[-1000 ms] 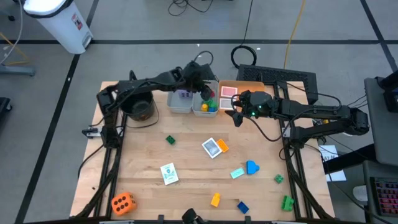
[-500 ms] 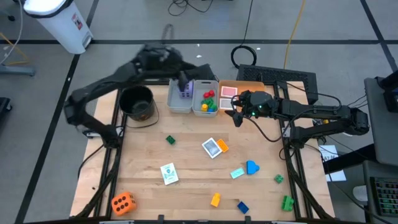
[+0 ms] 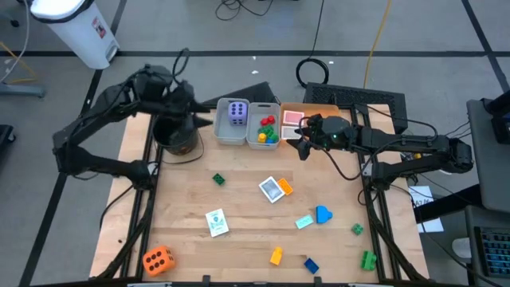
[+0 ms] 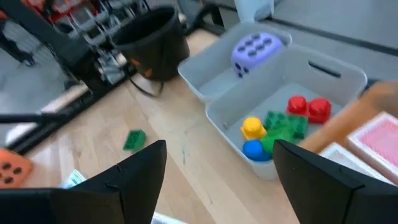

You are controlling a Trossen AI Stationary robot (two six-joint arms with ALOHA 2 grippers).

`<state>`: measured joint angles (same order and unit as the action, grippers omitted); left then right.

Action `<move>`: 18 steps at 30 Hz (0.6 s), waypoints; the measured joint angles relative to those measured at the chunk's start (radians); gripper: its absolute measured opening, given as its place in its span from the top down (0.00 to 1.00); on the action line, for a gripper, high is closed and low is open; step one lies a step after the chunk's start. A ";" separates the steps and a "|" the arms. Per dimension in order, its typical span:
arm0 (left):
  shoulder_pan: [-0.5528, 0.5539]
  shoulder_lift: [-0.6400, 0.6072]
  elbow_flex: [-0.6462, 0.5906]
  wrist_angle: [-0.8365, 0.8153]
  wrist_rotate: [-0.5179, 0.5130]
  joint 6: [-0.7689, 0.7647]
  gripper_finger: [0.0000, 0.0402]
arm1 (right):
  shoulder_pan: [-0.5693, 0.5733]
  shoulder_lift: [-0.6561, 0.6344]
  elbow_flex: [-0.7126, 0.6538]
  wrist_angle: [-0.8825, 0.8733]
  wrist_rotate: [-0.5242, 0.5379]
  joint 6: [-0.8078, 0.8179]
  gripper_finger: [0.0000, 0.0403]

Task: Pick & Place Toys
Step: Put the blue gamepiece into the right gray bin

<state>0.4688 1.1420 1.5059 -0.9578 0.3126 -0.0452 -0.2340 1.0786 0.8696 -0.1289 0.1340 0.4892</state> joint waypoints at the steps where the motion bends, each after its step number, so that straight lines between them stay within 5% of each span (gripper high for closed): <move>1: -0.006 -0.018 -0.026 -0.006 0.001 0.000 0.42 | 0.000 0.000 0.000 0.021 0.003 0.000 0.30; 9: -0.082 -0.157 -0.288 0.056 0.000 -0.090 0.42 | 0.000 0.000 0.000 0.136 0.100 0.072 0.30; 18: -0.207 -0.240 -0.489 0.095 0.000 -0.174 0.42 | 0.082 0.016 0.001 0.219 0.073 0.204 0.30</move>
<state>0.2618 0.9022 1.0173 -0.8630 0.3130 -0.2193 -0.1518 1.0943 0.8703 0.0897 0.2073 0.6935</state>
